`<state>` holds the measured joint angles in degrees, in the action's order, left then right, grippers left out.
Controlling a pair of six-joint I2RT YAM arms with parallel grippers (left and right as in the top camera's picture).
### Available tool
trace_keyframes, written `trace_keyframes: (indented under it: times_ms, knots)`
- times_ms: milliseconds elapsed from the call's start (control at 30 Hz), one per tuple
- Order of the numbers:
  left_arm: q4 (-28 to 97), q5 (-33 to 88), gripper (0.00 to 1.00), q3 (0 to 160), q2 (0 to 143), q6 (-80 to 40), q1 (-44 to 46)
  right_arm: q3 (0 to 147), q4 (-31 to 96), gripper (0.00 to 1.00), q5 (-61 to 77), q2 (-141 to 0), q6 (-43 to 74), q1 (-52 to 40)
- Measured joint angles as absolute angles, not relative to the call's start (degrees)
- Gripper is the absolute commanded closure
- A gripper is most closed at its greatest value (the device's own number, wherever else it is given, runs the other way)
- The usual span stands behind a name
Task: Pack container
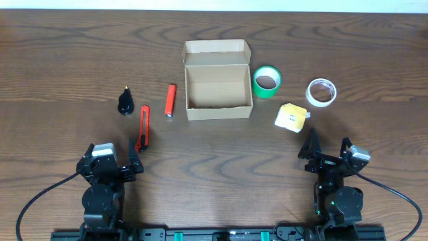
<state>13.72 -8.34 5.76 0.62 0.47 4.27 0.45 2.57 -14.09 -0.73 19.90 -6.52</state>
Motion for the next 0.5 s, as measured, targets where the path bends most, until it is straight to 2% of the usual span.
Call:
trace_keyframes:
  times_ms: [300,500]
  knots:
    - [13.7,-7.4,0.05,5.9,0.6,0.3,4.3,1.3,6.0,0.01,-6.9,-1.4,21.8,-6.5]
    - [19.1,-7.5,0.05,8.8,2.2,-3.8,4.3,11.4,17.5,0.01,-2.7,-11.3,22.1,-6.5]
